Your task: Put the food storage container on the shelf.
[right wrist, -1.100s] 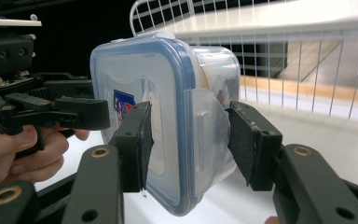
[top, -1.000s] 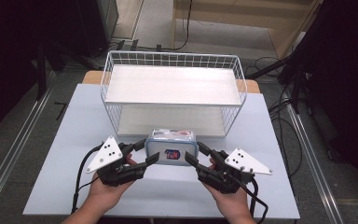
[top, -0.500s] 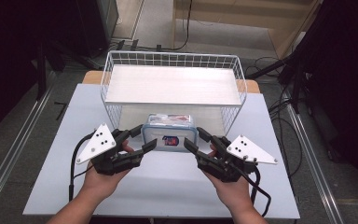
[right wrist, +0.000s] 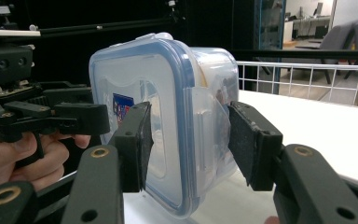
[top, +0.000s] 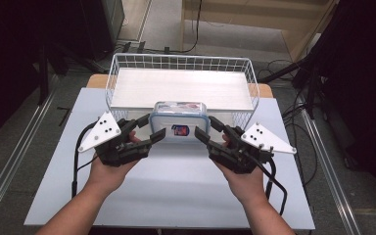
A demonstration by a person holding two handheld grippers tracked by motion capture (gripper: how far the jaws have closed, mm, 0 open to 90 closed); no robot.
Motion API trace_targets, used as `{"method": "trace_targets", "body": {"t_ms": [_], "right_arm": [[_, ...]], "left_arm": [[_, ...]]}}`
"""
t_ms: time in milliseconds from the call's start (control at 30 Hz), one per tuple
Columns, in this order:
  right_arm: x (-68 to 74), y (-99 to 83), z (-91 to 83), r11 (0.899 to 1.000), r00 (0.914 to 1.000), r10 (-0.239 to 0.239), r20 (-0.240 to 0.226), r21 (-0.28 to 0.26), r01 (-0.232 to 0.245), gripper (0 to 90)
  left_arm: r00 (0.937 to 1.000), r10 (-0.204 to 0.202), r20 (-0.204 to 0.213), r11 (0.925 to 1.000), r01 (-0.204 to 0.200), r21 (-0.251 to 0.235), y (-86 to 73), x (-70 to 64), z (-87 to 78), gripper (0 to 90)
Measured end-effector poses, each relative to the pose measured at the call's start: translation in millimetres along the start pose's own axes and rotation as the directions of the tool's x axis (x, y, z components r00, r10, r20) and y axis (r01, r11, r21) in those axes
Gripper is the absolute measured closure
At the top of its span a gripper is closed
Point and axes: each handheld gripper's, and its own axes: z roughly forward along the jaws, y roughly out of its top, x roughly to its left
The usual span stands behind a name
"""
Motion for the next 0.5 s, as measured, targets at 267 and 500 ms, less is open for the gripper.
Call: {"method": "trace_targets", "body": {"t_ms": [267,500], "right_arm": [[-16.2,14.8,17.4,1.000,0.9996,0.023,0.013,0.014,-0.024,51.6],[-28.7,21.0,32.0,0.999,0.9992,0.033,0.021,0.020,-0.034,51.4]], "left_arm": [[0.9998,-0.018,0.009,0.9997,0.017,0.015,12.9,21.2,16.1,47.0],[0.9997,-0.024,-0.005,0.9995,0.024,0.021,19.7,35.0,27.5,46.4]]}}
